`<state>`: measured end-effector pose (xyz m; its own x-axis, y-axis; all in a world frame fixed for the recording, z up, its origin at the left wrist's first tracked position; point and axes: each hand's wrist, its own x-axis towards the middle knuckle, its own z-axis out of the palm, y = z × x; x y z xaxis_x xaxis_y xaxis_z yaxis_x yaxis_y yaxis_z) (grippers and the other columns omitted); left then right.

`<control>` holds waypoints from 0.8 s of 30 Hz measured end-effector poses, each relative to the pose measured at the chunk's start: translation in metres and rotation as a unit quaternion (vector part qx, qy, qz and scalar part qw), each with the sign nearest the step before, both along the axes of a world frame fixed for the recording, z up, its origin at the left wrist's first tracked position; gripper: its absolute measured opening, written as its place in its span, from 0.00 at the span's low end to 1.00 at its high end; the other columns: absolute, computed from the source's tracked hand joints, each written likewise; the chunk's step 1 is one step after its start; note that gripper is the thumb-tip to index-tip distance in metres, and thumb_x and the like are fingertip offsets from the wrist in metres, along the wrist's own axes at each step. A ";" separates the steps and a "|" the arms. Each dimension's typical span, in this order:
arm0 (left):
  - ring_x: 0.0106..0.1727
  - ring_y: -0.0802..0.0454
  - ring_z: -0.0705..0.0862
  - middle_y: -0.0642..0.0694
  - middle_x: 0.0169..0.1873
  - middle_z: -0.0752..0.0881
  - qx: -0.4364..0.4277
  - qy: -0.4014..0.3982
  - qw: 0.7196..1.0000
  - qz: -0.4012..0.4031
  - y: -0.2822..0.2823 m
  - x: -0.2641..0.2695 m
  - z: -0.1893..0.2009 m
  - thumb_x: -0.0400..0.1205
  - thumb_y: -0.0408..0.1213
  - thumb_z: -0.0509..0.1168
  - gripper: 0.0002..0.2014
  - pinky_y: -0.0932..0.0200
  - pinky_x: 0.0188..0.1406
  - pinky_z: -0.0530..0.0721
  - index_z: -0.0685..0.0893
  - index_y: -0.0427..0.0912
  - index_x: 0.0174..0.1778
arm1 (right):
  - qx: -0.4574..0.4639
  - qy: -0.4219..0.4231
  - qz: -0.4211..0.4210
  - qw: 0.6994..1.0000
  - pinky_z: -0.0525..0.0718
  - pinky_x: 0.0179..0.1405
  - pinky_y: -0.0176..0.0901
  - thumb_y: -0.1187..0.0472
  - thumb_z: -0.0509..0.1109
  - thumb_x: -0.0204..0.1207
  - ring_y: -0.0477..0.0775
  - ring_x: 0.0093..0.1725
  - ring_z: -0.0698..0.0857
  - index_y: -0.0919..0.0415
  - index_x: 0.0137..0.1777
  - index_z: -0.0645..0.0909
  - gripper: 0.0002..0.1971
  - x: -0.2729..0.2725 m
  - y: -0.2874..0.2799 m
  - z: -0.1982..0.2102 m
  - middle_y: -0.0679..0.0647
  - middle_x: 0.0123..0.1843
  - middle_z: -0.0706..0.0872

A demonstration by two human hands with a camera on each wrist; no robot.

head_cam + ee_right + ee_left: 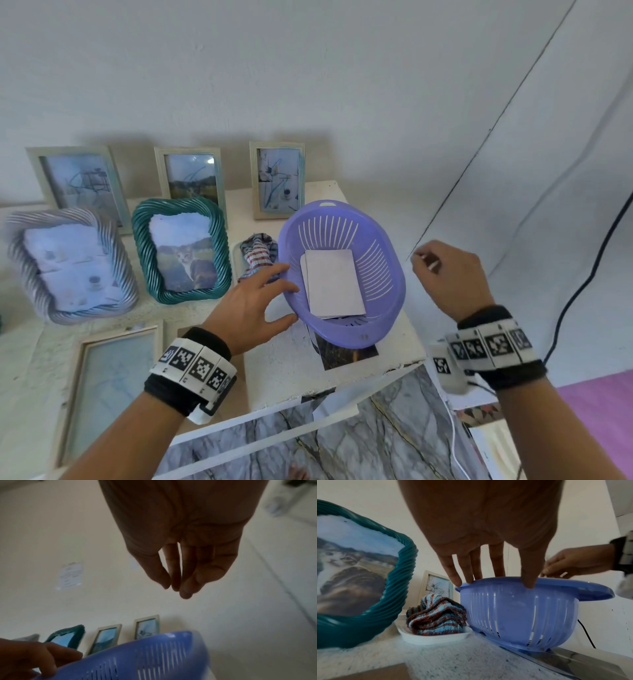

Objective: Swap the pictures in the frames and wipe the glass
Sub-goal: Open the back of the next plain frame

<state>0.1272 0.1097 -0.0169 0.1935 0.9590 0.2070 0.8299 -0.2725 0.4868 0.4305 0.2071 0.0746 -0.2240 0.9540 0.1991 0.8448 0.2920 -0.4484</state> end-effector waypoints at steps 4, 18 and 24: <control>0.72 0.50 0.77 0.51 0.77 0.73 -0.014 -0.017 1.000 0.017 -0.002 0.004 -0.001 0.74 0.70 0.60 0.31 0.53 0.65 0.78 0.82 0.53 0.65 | -0.051 -0.096 0.131 0.985 0.81 0.47 0.44 0.55 0.70 0.75 0.55 0.42 0.84 0.56 0.51 0.84 0.08 -0.053 0.035 0.021 0.52 0.42 0.88; 0.73 0.52 0.77 0.54 0.78 0.71 -0.013 -0.048 0.998 0.042 -0.004 0.007 -0.008 0.75 0.72 0.58 0.30 0.50 0.67 0.80 0.81 0.57 0.64 | -0.165 -0.518 0.229 0.808 0.89 0.38 0.52 0.47 0.86 0.50 0.53 0.31 0.78 0.56 0.45 0.80 0.27 -0.173 0.128 -0.086 0.47 0.32 0.77; 0.72 0.53 0.77 0.56 0.78 0.70 -0.010 -0.053 0.998 0.043 -0.003 0.008 -0.008 0.74 0.70 0.61 0.29 0.50 0.67 0.81 0.81 0.57 0.65 | -0.147 -0.508 0.214 0.821 0.89 0.35 0.52 0.45 0.87 0.44 0.56 0.35 0.84 0.55 0.53 0.79 0.36 -0.171 0.133 -0.101 0.50 0.37 0.81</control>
<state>0.1350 0.1066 -0.0253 0.0890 0.9752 0.2027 0.7936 -0.1924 0.5772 0.2595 0.3396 -0.0265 -0.4589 0.7187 -0.5224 0.6750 0.6643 0.3210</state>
